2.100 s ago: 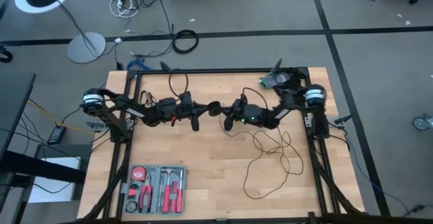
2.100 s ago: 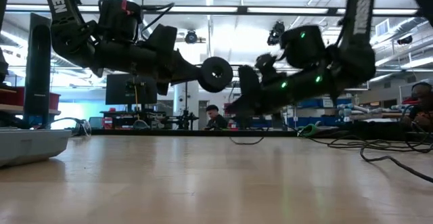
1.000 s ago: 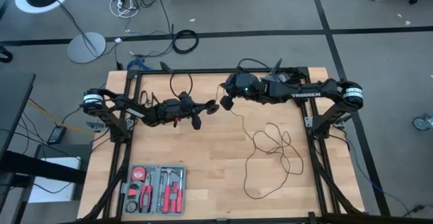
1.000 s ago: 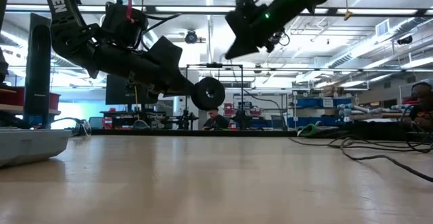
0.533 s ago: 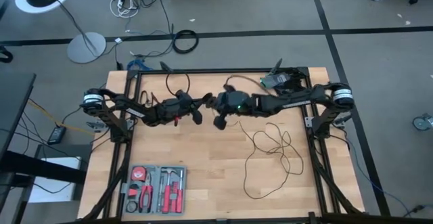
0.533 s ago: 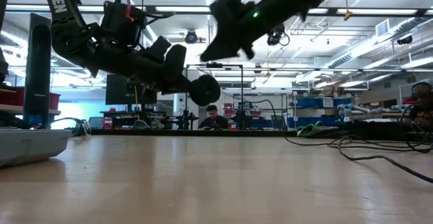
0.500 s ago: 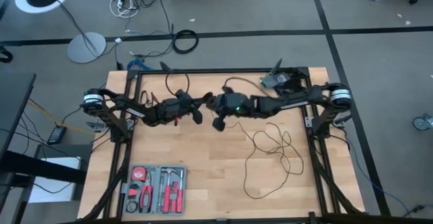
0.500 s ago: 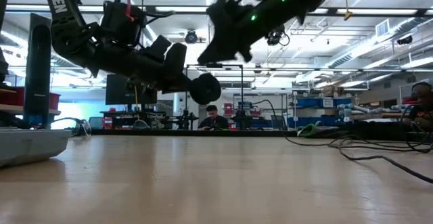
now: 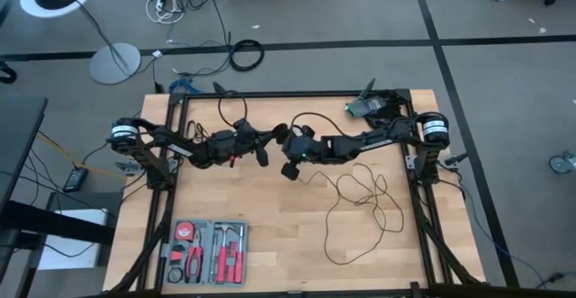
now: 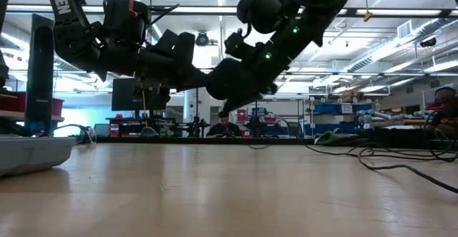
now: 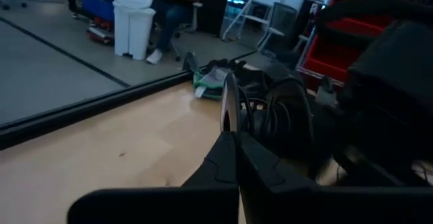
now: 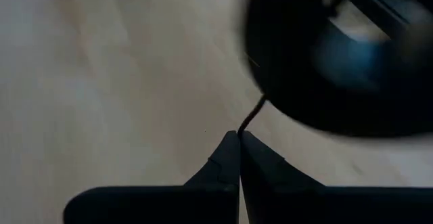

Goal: Coil cords
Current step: Coil the black wire on the spool

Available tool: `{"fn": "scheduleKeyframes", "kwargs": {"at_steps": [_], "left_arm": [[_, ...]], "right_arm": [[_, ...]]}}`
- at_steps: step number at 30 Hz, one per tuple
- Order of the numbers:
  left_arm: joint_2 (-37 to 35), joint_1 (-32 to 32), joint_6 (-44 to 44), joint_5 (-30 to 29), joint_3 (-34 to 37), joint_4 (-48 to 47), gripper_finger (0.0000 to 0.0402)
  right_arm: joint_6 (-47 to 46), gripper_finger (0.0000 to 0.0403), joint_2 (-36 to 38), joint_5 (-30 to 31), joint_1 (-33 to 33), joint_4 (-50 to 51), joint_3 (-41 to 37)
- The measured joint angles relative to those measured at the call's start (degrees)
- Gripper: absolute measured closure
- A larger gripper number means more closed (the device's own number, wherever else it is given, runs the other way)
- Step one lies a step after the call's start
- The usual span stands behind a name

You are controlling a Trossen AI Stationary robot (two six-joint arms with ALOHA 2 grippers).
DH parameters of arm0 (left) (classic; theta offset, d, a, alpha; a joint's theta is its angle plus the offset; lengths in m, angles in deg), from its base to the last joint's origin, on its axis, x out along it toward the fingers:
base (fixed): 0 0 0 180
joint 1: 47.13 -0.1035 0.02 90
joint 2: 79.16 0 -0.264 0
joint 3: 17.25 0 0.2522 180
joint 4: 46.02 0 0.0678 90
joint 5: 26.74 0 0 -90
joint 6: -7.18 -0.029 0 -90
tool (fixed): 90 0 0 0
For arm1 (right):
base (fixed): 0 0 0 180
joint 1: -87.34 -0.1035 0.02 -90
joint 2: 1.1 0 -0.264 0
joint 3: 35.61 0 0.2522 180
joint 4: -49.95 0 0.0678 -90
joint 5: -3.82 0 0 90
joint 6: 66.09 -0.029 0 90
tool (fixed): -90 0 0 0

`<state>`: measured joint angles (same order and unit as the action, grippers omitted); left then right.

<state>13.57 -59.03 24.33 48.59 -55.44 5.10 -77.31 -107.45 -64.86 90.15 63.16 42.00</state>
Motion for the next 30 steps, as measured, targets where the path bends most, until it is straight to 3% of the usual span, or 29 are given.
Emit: {"fn": "scheduleKeyframes", "kwargs": {"at_steps": [3, 13, 20, 26, 30], "left_arm": [[0.0, 0.0, 0.1, 0.4, 0.0, 0.2, 0.0401], [0.0, 0.0, -1.6, -2.6, -0.1, -0.5, 0.0401], [0.0, 0.0, -1.6, -2.1, -0.1, -2.7, 0.0401], [0.0, 0.0, -1.3, -1.7, -0.1, -5.4, 0.0401], [0.0, 0.0, -1.7, -1.6, -0.1, -5.2, 0.0401]], "right_arm": [[1.5, 0.0403, 0.7, 0.7, 0.0, -0.2, 0.0], [11.4, 0.0403, 0.6, -8.2, -0.5, -16.3, -0.1], [15.0, 0.0403, 2.3, -2.2, -0.1, -17.3, -0.1], [12.9, 0.0403, 7.6, 0.2, 1.4, -9.8, 0.0], [13.5, 0.0403, 10.1, -1.6, 3.2, -10.7, 0.0]]}}
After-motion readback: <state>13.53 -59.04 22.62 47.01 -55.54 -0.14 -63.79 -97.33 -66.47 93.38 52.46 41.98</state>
